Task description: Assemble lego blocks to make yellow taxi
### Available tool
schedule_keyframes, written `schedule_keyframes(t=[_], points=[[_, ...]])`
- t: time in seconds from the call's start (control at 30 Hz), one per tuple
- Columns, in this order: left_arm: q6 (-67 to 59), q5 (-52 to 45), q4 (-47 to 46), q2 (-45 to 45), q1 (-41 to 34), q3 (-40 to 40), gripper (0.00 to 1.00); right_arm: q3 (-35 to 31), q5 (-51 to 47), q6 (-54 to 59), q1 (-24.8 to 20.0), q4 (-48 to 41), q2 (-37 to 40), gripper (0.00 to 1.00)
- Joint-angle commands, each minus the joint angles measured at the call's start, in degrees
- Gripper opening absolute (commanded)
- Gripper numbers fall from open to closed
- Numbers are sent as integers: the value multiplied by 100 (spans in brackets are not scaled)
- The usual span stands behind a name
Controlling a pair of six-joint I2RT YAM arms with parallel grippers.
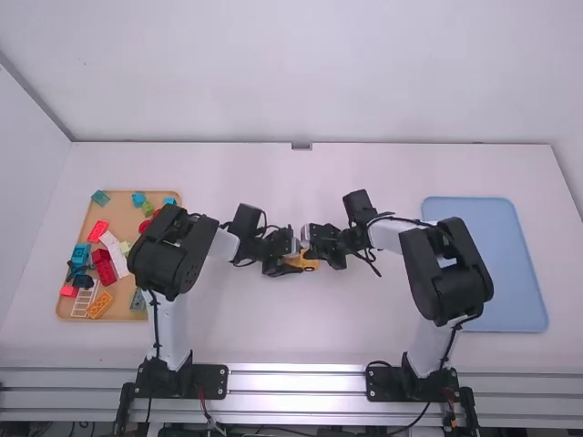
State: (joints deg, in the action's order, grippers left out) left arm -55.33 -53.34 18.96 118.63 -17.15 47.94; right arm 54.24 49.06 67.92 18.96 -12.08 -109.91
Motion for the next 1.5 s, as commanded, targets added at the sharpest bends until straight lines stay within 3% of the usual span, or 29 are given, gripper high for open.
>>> schedule_keyframes(t=[0.0, 0.43, 0.8, 1.07, 1.3, 1.47], points=[[-42, -109, -9, 61, -28, -59, 63, -33, -273, -48, -50, -39, -48, 0], [-44, -107, -11, 61, -31, -59, 63, -339, -1067, -367, 181, 529, -48, 0], [-44, -109, -20, 61, -13, -59, 63, -332, -1690, -26, 208, 175, -87, 0], [-42, -105, -9, 61, -4, -59, 63, 37, -1821, 221, 219, -286, -597, 0], [-42, -105, -4, 61, 9, -59, 63, 389, -289, 577, 7, -658, -286, 0], [-61, -105, 17, 61, -7, -59, 63, 474, 809, 566, -507, -638, 446, 0]])
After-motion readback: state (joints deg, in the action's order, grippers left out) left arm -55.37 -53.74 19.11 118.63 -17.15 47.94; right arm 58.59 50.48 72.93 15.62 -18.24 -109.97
